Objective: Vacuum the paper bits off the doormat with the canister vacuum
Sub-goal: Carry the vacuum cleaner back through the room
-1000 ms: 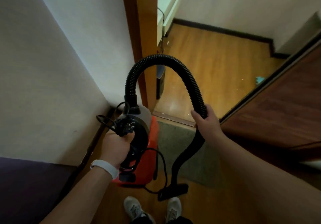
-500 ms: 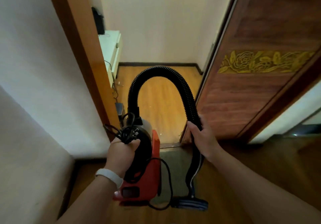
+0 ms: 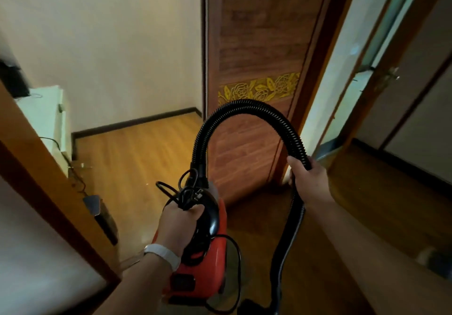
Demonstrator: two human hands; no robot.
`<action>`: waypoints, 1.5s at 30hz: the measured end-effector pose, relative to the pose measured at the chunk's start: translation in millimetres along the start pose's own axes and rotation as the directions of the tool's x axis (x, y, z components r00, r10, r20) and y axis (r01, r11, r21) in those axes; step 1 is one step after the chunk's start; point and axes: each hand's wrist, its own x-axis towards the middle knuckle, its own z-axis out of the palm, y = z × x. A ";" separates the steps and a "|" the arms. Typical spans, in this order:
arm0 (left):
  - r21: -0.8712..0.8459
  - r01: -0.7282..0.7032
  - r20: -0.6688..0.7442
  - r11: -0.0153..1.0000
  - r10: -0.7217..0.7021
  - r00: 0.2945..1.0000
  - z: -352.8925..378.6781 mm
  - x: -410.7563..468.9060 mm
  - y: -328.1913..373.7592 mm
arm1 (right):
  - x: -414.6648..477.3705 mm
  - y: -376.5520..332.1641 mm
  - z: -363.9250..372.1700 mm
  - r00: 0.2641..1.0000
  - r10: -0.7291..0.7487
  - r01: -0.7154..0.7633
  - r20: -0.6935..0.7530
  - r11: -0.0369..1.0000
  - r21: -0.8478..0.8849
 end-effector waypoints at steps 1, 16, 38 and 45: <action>-0.004 -0.001 0.009 1.000 0.001 1.000 11.5 1.1 4.8 | 3.9 2.4 -12.1 1.000 0.010 -0.009 -0.016 0.999 0.033; 0.143 -0.030 0.089 0.989 0.018 0.996 271.2 45.3 85.5 | 135.8 79.0 -213.5 0.982 0.131 -0.108 -0.136 0.981 0.162; 0.085 -0.113 0.602 0.990 0.039 0.798 632.1 233.1 202.2 | 387.4 144.1 -380.3 0.793 0.182 -0.194 -0.581 0.980 0.042; 0.110 -0.293 0.739 0.950 0.119 0.664 755.2 310.9 263.5 | 462.8 146.5 -414.5 0.612 0.183 -0.264 -0.769 0.964 0.018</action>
